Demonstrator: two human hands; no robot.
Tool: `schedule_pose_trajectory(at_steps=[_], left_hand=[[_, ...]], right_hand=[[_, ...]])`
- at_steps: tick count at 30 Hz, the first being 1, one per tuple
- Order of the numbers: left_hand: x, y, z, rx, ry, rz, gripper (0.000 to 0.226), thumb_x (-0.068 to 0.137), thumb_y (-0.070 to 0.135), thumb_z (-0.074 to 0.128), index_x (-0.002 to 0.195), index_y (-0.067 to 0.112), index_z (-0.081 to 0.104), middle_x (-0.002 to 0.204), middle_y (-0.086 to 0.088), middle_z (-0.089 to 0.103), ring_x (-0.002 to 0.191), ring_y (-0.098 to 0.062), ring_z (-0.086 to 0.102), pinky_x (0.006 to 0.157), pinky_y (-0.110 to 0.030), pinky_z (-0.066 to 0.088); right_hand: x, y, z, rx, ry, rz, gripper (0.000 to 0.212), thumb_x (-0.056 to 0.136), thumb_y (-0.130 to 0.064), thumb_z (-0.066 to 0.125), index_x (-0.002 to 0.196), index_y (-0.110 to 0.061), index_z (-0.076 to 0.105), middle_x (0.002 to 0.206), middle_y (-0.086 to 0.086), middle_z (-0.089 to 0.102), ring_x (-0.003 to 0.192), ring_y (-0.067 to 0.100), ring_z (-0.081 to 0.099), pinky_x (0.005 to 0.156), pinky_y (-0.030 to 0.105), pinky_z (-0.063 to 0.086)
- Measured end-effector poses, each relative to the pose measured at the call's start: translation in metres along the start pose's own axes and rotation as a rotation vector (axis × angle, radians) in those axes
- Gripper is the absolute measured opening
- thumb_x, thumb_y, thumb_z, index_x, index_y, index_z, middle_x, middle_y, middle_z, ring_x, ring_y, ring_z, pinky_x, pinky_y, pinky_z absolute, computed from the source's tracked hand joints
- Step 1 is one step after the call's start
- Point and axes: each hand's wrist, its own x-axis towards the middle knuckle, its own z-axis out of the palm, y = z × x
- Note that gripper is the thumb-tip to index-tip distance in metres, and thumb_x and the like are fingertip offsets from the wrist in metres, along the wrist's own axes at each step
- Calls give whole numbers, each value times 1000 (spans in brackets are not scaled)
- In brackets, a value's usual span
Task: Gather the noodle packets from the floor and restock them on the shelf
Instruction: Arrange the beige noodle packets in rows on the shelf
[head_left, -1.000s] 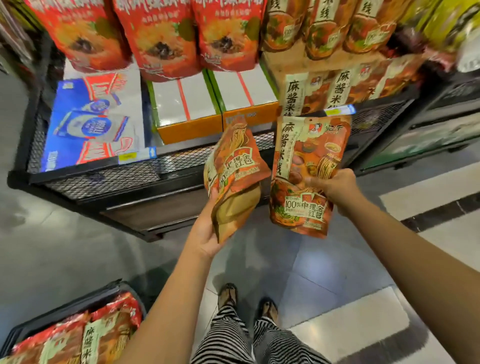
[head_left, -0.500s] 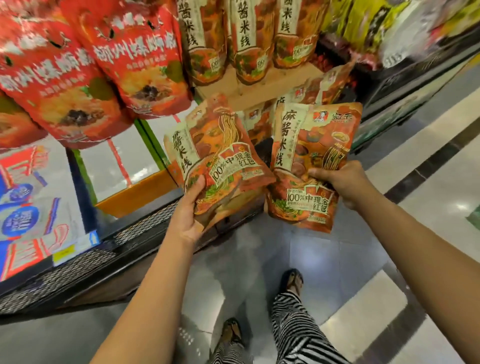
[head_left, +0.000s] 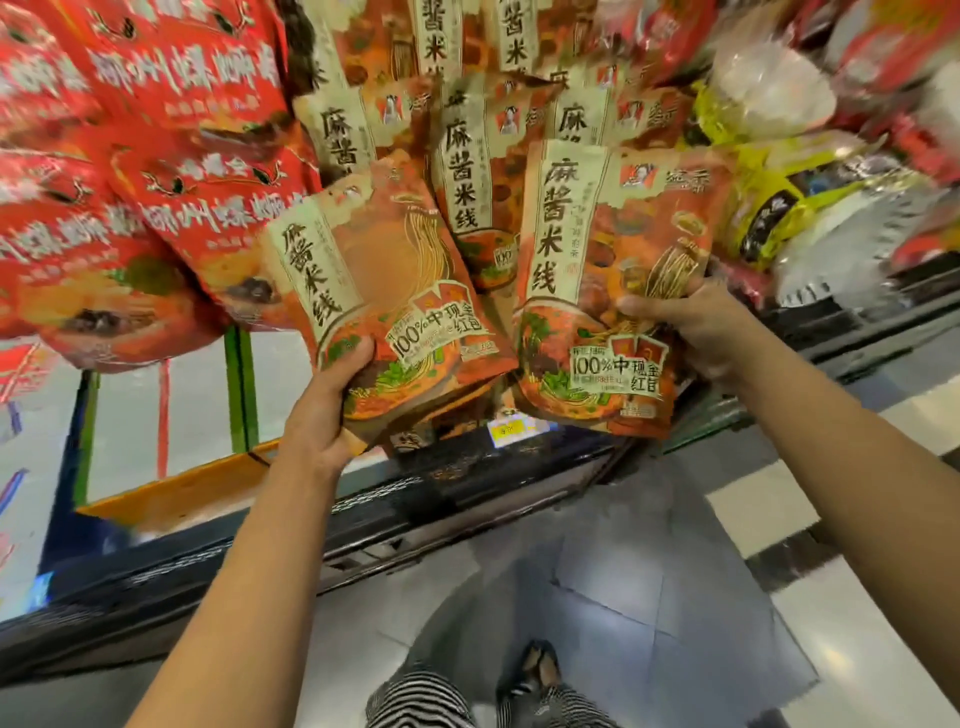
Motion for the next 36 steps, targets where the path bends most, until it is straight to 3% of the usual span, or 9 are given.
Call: schedule_pose_trajectory(at_steps=[7,12,15,17,20,23,27,33,36], left_hand=[[45,29,-2,190,-18,77,50,82,9,56,131,3,55,101,-10,76,91,-23,74,69,-36,60],[91,47,-4,231,-6,117,47,74,10,70,120,5,61,98,-9,76,88,-25,74,68,-38,61],[121,50,-7,275,33,64,91,40,27,99,120,2,64,109,-17,73,94,-30,72,70,-40,60],[141,48,-11,316,59,93,101,36,32,101,125,3,63,119,-19,68,103,-33,69,77,-42,59],[163,39,-18,323,79,106,71,63,15,86,128,7,60,123,-16,68,109,-31,67,81,-41,60],[179,25,-31,379,114,85,69,69,5,80,134,5,57,126,-16,66,110,-33,67,80,-41,60],[190,22,-36,492,255,99,38,80,-1,74,116,9,67,93,1,77,75,-17,74,54,-25,56],[198,46,-30,738,368,194,32,70,-1,83,91,19,70,71,18,73,63,0,69,56,-19,53],[196,41,-28,753,391,241,32,72,-4,81,95,15,69,80,14,73,64,0,70,55,-19,55]], right_hand=[[58,-35,-2,-2,-40,-69,11,85,0,69,93,-7,68,77,0,76,69,17,73,58,27,58],[84,-48,8,-63,5,-142,19,78,-4,73,95,-9,66,75,-6,75,68,9,72,59,21,57],[102,-51,11,-88,22,-128,36,71,-10,76,104,-5,63,81,-4,75,71,8,72,61,22,58],[114,-46,9,-130,55,-128,21,79,-3,75,96,-9,64,84,-4,75,72,8,72,66,24,60],[132,-25,3,-202,83,-105,17,81,-2,74,84,-17,67,75,-9,75,73,7,72,71,27,59],[147,0,-5,-265,62,-31,12,81,-8,77,86,-17,71,85,-6,74,76,7,72,73,25,56],[167,14,-10,-254,16,2,19,81,-3,74,85,-21,69,79,-15,73,69,-6,68,64,13,52],[195,4,-24,-310,-143,-11,34,79,0,76,110,-9,67,105,-3,71,91,0,69,84,21,55],[201,3,-30,-289,-188,-21,41,78,3,75,114,-13,62,109,-4,70,92,0,69,77,16,56]])
